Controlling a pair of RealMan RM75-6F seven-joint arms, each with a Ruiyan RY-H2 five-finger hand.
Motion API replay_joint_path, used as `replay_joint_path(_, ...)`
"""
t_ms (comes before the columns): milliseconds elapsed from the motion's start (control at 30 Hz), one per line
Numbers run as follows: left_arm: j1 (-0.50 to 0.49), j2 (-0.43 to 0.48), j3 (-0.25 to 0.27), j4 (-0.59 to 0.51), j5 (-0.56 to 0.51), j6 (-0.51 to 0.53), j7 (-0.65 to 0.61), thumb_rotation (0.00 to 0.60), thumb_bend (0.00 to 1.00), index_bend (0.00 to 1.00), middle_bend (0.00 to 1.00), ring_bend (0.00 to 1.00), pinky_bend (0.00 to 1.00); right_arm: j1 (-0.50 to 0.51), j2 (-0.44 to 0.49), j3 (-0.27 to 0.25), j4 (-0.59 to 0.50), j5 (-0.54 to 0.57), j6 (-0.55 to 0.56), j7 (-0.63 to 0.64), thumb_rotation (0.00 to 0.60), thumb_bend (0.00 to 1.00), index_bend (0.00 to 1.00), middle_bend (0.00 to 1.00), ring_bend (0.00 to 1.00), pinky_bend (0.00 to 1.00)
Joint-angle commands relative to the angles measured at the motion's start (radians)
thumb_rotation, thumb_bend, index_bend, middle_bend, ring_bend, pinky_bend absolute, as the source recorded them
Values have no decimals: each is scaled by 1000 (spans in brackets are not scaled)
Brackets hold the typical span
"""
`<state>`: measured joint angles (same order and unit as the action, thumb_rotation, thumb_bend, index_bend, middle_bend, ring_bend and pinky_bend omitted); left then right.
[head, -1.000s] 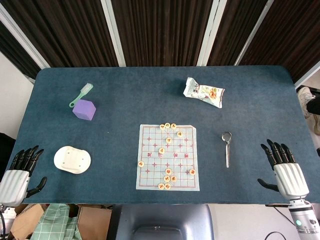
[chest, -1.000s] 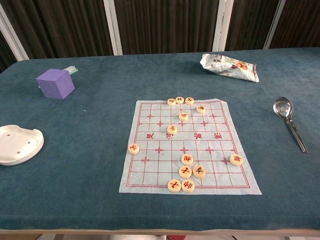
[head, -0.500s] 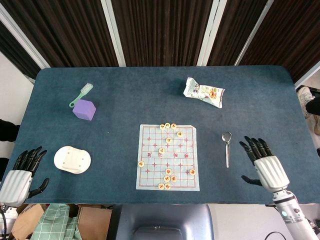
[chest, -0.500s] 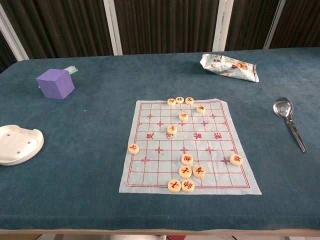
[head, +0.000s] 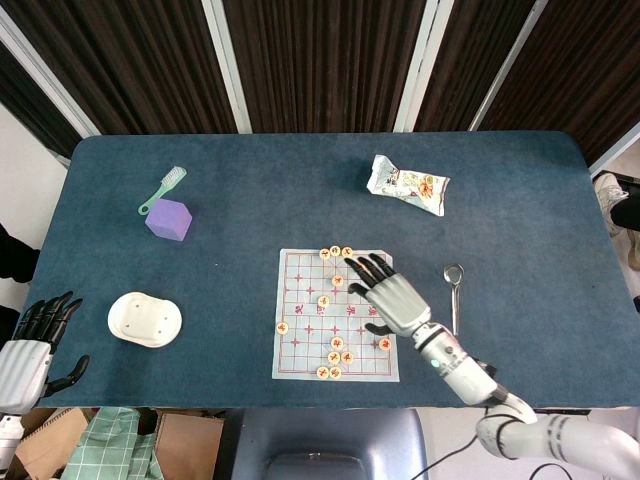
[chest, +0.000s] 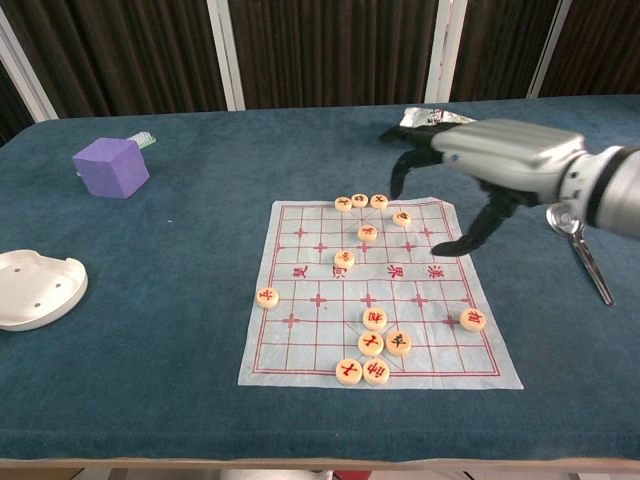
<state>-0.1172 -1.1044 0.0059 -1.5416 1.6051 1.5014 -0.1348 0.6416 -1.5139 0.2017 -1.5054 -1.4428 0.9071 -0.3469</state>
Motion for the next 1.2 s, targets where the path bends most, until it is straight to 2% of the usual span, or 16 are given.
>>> replay_joint_path(33,3,8,1,3,2,6,-18,600,346,0,0,0,0,71,-119,35,102,80,-56,-94,600,353,494,0,0,0)
replay_joint_path(367,8,27,9,5,11,10,-49,600,346,0,0,0,0,157,-255,45,228,193,-83,-191,600,404,499,5,0,0)
replay_joint_path(467,7,29,10,7,13,10,-54,600,347,0,0,0,0,168,-270,43,247,216,-79,-210,600,437,510,5,0,0)
replay_joint_path(1200,7,34,17,4,18,3,-52,600,361,0,0,0,0,231,-355,20,373,305,-90,-223,600,440,567,32,0,0)
